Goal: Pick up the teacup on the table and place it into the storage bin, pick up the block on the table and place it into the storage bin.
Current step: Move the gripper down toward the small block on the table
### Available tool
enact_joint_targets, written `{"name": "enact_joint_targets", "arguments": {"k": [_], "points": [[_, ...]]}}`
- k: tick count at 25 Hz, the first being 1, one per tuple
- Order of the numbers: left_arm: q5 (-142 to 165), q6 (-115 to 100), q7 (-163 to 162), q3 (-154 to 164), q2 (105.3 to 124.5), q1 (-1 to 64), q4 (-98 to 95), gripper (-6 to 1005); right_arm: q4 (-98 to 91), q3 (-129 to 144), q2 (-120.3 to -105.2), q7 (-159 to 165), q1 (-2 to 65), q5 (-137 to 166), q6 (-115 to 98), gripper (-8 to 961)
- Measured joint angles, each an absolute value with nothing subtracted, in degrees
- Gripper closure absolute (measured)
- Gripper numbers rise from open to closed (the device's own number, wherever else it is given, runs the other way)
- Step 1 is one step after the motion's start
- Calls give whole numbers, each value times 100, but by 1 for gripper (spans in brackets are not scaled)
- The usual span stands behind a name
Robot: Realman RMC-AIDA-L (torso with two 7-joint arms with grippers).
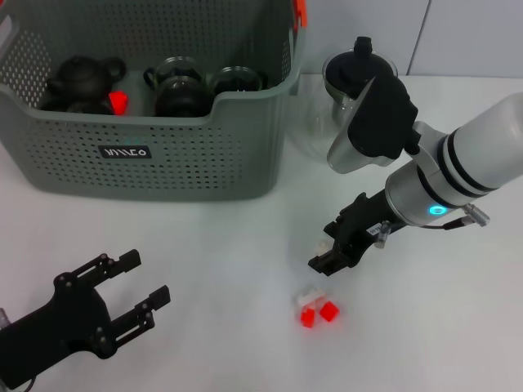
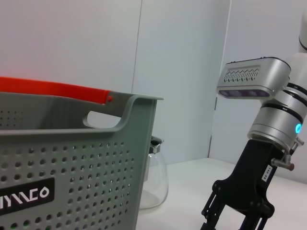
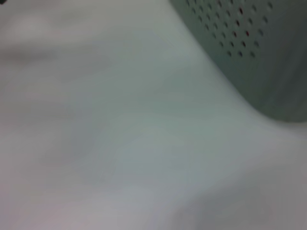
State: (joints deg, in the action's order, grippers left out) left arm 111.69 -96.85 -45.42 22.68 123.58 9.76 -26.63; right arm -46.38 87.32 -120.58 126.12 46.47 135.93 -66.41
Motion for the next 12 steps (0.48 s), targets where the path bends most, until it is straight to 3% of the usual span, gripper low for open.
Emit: {"name": "enact_joint_targets", "arguments": {"k": [12], "points": [[11166, -9623, -4544, 2267, 12358, 976, -2663, 325, -4467, 9015, -12068, 12593, 4682, 13567, -6434, 293]]}}
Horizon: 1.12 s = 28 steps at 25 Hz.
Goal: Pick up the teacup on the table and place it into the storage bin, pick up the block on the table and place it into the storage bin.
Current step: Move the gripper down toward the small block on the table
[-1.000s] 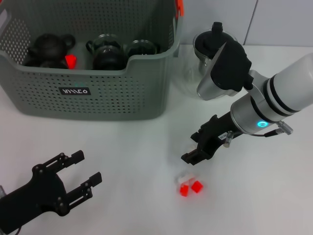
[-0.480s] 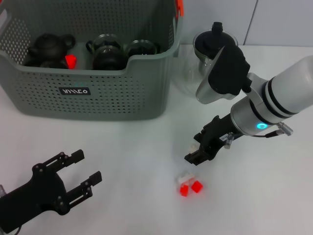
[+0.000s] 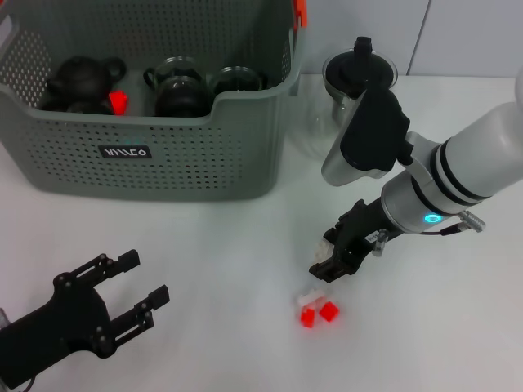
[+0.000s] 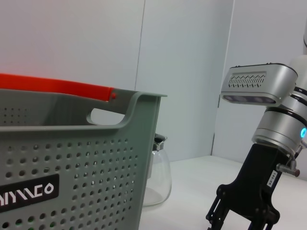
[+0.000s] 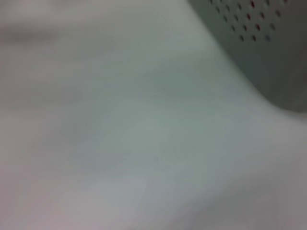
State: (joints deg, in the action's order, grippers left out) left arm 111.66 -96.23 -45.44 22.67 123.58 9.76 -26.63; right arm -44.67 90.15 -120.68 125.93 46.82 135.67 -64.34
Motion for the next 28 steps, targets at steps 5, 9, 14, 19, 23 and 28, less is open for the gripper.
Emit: {"name": "enact_joint_targets", "arguments": {"k": [5, 9, 14, 19, 23, 28], "points": [[11169, -9614, -4544, 2267, 12358, 970, -2663, 324, -4465, 9054, -12068, 12612, 4684, 13550, -6416, 307], [11179, -9604, -4544, 2267, 12358, 967, -2663, 324, -4483, 9040, -12068, 12618, 4685, 13550, -6417, 364], [11197, -9559, -4544, 2267, 12358, 969, -2656, 324, -4501, 9048, -12068, 12613, 4684, 13535, -6382, 413], [11207, -9552, -4544, 2267, 12358, 973, -2654, 324, -4473, 9059, -12068, 12601, 4703, 13475, -6365, 429], [11185, -9552, -4544, 2267, 12358, 960, -2654, 324, -4470, 9064, -12067, 12609, 4704, 13473, -6359, 443], [11183, -9552, -4544, 2267, 12358, 954, -2654, 324, -4472, 9067, -12067, 12618, 4686, 13472, -6360, 459]]}}
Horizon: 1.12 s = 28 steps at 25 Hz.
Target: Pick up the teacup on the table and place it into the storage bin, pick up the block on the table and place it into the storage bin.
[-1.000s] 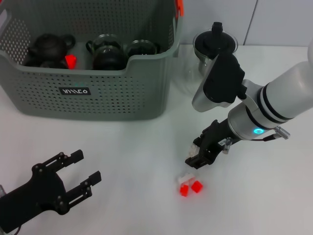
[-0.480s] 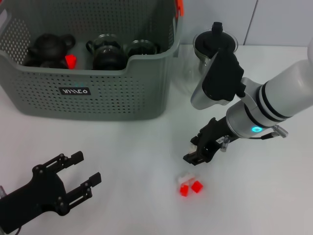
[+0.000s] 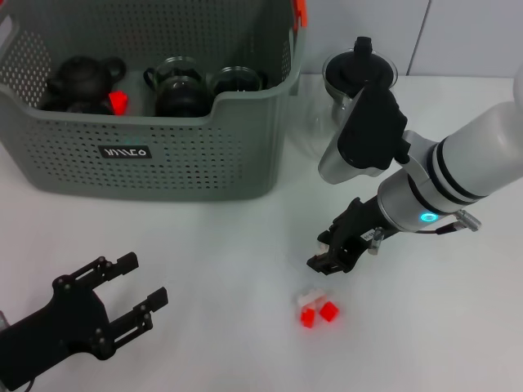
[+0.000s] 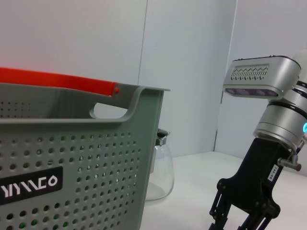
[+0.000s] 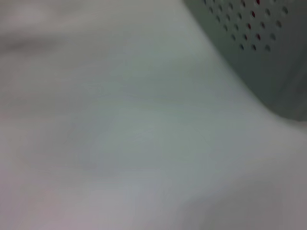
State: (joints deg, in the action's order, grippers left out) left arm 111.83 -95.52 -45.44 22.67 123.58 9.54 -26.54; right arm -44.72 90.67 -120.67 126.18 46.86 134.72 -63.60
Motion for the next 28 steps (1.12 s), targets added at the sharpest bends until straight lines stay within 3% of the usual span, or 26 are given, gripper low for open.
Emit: {"name": "enact_joint_targets", "arguments": {"k": [10, 22, 28], "points": [[11164, -9560, -4544, 2267, 12358, 937, -2654, 325, -4682, 8788, -12036, 12625, 4602, 13441, -6585, 519], [11202, -9634, -4550, 1968, 12332, 872, -2672, 324, -6989, 6577, -12015, 11694, 3991, 11488, -8657, 512], [11180, -9635, -4553, 1960, 12331, 870, -2658, 325, -7143, 6731, -12032, 11434, 4225, 10706, -7507, 503]]}}
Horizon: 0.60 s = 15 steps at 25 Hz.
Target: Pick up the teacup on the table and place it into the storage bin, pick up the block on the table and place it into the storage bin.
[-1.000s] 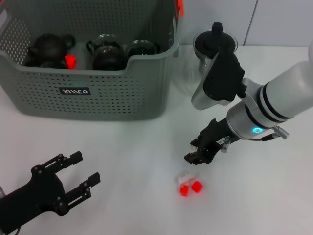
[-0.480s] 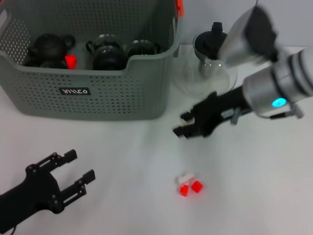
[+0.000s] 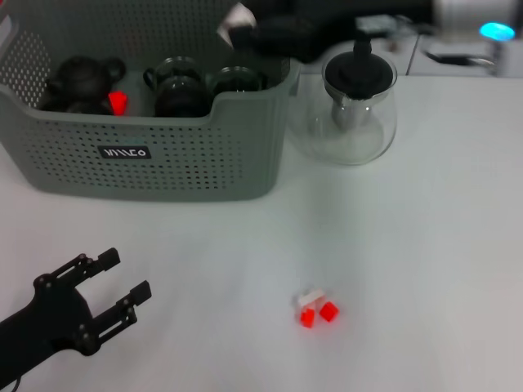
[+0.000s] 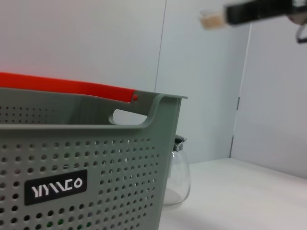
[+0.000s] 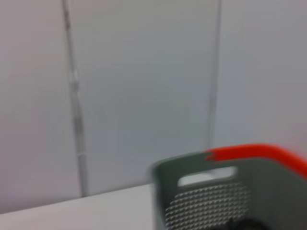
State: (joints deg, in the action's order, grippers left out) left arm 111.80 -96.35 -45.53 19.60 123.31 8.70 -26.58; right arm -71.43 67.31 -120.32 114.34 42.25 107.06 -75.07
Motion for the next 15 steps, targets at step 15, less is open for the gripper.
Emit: {"name": "enact_joint_targets", "arguments": {"k": [15], "points": [[11195, -9608, -4553, 1960, 12369, 1003, -2644, 325, -2843, 7743, -12005, 11679, 7102, 10769, -3558, 480]]}}
